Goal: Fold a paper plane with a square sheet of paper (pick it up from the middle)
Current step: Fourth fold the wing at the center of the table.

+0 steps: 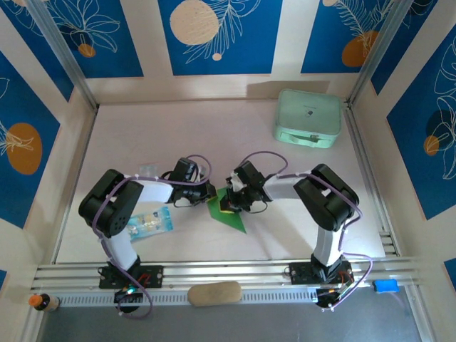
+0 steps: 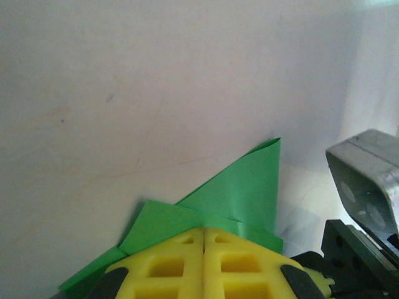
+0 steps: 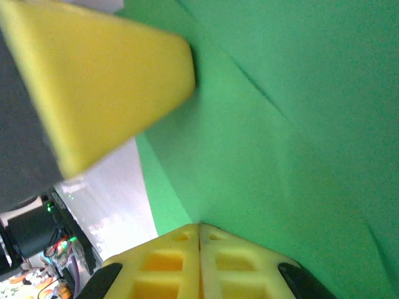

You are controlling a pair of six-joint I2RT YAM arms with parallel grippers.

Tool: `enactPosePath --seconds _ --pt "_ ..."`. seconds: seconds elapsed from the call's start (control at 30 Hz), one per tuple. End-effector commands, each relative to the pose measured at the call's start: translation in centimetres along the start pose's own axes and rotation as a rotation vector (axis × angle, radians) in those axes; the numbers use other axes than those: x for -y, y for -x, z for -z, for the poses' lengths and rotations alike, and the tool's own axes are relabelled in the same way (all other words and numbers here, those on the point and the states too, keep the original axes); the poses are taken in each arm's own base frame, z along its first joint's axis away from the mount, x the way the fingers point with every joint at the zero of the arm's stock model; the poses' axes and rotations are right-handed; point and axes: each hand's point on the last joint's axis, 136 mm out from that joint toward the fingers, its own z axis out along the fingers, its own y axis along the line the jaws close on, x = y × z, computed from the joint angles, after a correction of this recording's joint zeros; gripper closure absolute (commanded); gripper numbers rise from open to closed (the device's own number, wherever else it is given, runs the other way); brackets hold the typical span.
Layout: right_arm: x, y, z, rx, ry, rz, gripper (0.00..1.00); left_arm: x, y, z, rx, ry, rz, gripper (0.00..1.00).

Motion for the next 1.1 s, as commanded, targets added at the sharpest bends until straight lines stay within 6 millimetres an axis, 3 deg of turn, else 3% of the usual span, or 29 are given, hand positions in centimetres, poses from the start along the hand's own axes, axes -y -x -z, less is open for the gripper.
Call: enactPosePath --seconds 0.0,0.37,0.47,0.67,0.83,1.07 --pt "2.8 -4.6 0.1 -0.103 -0.045 -0.096 0.92 -4.9 -1.3 -0.3 -0.026 0.138 0.071 1.00" --pt "5.5 -9.0 2.4 -0.091 -0.064 -0.123 0.90 -5.2 -1.3 -0.4 -0.026 0.143 0.082 1.00" --pt "5.0 -8.8 3.0 -0.066 -0.051 -0.112 0.90 -5.2 -1.2 -0.5 -0.026 0.143 0.081 1.00" --pt "2.0 -6.6 4.8 0.013 -0.015 -0.044 0.88 -4.7 -1.0 -0.3 -0.025 0.131 0.078 1.00" --pt "2.0 -6.8 4.6 -0.002 0.005 -0.032 0.88 -4.4 -1.0 -0.3 -0.027 0.126 0.073 1.00" --pt "6.3 -9.4 3.2 -0.065 -0.073 -0.144 0.89 -4.3 -0.8 -0.2 -0.023 0.129 0.074 1.00"
